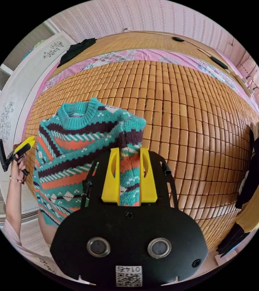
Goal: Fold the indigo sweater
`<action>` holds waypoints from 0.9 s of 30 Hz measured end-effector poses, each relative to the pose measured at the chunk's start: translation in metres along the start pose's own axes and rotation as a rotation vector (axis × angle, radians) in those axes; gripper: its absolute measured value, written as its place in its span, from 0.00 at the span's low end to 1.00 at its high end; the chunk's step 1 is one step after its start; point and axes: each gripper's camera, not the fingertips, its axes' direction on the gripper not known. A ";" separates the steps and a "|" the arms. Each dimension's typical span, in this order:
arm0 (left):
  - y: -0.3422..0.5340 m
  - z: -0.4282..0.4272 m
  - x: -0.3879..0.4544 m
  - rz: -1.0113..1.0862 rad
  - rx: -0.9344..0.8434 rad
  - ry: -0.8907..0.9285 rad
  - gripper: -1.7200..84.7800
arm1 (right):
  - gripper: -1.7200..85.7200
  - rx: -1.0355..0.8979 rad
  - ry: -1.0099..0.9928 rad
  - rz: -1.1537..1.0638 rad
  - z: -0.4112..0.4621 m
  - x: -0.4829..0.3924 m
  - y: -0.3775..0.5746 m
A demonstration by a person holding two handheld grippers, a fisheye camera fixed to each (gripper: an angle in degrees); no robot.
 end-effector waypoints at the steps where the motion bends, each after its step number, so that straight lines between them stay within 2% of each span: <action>1: -0.009 0.008 0.000 0.001 -0.032 -0.024 0.17 | 0.10 0.011 -0.032 0.017 -0.002 0.006 0.000; 3: -0.029 0.040 -0.013 -0.038 -0.167 -0.013 0.15 | 0.08 0.032 -0.109 0.082 -0.008 0.033 0.004; 5: -0.032 0.033 -0.033 -0.121 -0.123 0.088 0.12 | 0.08 0.068 -0.172 0.131 -0.016 0.056 0.011; 8: -0.033 0.004 -0.046 -0.155 -0.040 0.207 0.09 | 0.07 0.198 -0.424 0.119 -0.047 0.085 0.028; 13: -0.015 -0.106 -0.005 0.091 0.157 0.243 0.08 | 0.07 0.357 -0.449 -0.236 -0.126 0.067 0.092; 15: 0.030 -0.167 0.004 0.191 0.229 0.292 0.09 | 0.07 0.380 -0.419 -0.399 -0.158 0.061 0.152; 17: 0.080 -0.203 0.003 0.207 0.222 0.315 0.09 | 0.08 0.340 -0.396 -0.470 -0.166 0.061 0.203; 19: 0.137 -0.224 -0.008 0.105 0.180 0.351 0.10 | 0.09 0.241 -0.349 -0.438 -0.158 0.065 0.251; 22: 0.246 -0.248 -0.034 -0.134 0.147 0.422 0.11 | 0.08 0.094 -0.292 -0.260 -0.127 0.086 0.322; 24: 0.319 -0.259 -0.049 -0.299 0.124 0.441 0.12 | 0.08 0.111 -0.393 -0.076 -0.112 0.106 0.364; 27: 0.366 -0.261 -0.051 -0.406 0.104 0.431 0.12 | 0.12 0.177 -0.546 0.057 -0.102 0.112 0.389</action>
